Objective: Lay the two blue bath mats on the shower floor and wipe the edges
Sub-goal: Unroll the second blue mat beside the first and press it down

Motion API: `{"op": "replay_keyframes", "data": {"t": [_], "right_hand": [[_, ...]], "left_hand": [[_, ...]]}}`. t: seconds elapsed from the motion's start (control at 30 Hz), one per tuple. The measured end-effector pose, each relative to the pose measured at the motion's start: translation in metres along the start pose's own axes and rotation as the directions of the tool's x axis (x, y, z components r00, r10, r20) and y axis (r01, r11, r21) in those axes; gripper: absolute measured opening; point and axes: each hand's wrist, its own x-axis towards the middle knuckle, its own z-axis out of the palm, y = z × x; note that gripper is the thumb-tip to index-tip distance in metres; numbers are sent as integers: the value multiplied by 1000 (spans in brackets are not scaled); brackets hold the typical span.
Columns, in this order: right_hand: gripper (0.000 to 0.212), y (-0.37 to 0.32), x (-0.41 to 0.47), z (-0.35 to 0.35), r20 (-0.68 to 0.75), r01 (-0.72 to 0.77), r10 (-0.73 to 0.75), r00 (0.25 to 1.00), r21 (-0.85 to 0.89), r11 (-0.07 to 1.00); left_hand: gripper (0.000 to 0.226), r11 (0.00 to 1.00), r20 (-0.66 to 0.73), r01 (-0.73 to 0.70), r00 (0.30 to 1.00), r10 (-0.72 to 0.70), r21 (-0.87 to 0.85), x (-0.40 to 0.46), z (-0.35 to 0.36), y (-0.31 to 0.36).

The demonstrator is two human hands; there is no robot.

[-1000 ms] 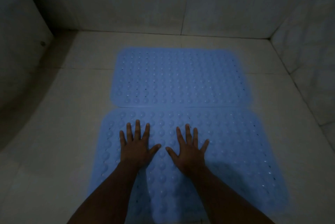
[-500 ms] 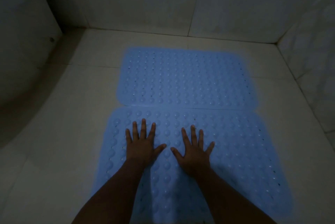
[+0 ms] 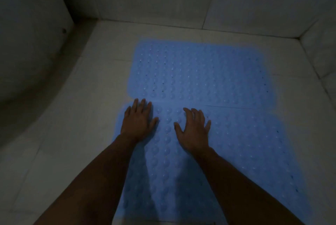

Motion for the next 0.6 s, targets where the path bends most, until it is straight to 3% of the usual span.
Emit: {"op": "replay_keyframes", "data": {"t": [0.07, 0.33, 0.6], "right_hand": [[62, -7, 6, 4, -8, 41, -40, 999, 68, 997], [50, -7, 38, 23, -247, 249, -198, 948, 194, 949], [47, 6, 46, 24, -249, 259, -214, 945, 165, 952]], "left_hand": [[93, 1000, 90, 14, 996, -16, 19, -3, 11, -4], [92, 999, -53, 7, 999, -5, 50, -11, 27, -4], [98, 999, 2, 29, 1000, -29, 31, -5, 27, -3]]}}
